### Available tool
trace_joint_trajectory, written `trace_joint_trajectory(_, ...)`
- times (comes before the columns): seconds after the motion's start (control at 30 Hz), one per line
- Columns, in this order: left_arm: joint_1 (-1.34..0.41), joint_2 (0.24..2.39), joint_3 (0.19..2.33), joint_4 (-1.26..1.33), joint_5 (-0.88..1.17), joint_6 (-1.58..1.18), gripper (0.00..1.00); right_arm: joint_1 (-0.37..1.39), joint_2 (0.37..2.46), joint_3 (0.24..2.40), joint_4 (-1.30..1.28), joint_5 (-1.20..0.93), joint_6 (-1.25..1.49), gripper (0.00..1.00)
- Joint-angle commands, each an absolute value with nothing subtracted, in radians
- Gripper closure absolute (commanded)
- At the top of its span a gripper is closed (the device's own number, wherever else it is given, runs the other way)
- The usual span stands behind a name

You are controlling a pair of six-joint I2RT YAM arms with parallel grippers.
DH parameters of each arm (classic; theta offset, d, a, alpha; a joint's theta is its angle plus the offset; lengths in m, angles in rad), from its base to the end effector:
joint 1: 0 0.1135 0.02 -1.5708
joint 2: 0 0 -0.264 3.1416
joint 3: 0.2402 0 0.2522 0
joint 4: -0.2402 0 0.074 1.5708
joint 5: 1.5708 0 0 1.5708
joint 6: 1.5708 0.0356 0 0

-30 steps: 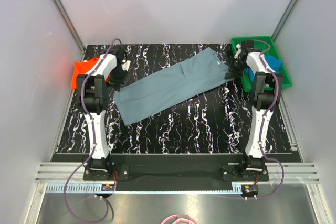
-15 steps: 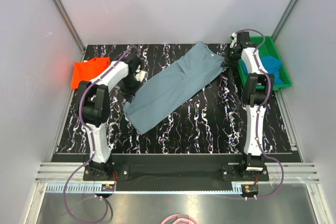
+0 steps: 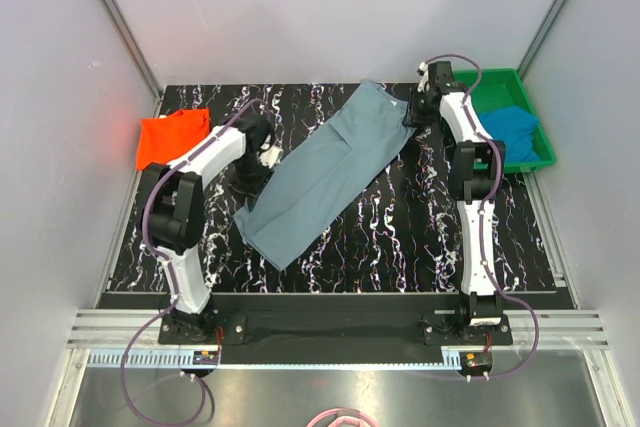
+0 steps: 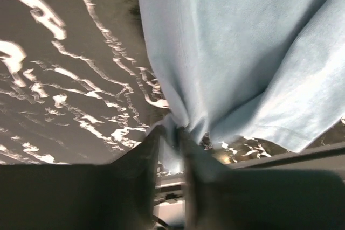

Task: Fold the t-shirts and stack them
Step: Fold the tshirt

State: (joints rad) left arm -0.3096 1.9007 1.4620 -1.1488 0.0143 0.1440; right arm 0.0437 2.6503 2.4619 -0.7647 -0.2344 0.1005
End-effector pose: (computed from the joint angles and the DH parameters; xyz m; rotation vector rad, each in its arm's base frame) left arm 0.3341 -0.1074 0.2039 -0.7022 -3.0437 0.0201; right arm 0.5666 0.0331 0.1626 -0.0231 2.5219 0.3539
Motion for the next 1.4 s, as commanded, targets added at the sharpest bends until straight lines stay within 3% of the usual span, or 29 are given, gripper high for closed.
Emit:
trace_joint_trajectory(0.0, -0.298, 1.827, 1.486, -1.131, -0.077, 0.129, 0.61, 0.041, 2.519, 2.401, -0.779, -0.132, 0.054, 0.57)
trace_joint_trajectory(0.03, -0.292, 1.822, 1.518, -1.126, -0.095, 0.133, 0.52, 0.041, 2.460, 2.357, -0.782, -0.124, 0.051, 0.54)
trace_joint_trajectory(0.07, -0.278, 1.819, 1.540, -1.123, -0.125, 0.138, 0.36, 0.037, 2.427, 2.330, -0.785, -0.127, 0.049, 0.49)
trace_joint_trajectory(0.13, -0.268, 1.822, 1.612, -1.114, -0.153, 0.146, 0.28, 0.037, 2.334, 2.272, -0.788, -0.139, 0.052, 0.48)
trace_joint_trajectory(0.37, -0.293, 1.885, 1.706, -1.141, 0.142, 0.152, 0.30, 0.057, 2.191, 2.087, -0.789, -0.579, 0.179, 0.47)
trace_joint_trajectory(0.47, -0.310, 1.949, 1.689, -1.146, 0.219, 0.143, 0.30, 0.084, 2.206, 2.017, -0.773, -0.653, 0.241, 0.46)
trace_joint_trajectory(1.07, -0.318, 2.197, 1.695, -1.131, 0.223, 0.129, 0.32, 0.124, 2.437, 2.078, -0.790, -0.565, 0.224, 0.46)
trace_joint_trajectory(1.37, -0.448, 2.181, 1.603, -1.108, 0.195, 0.100, 0.31, 0.124, 2.604, 2.322, -0.796, -0.571, 0.221, 0.46)
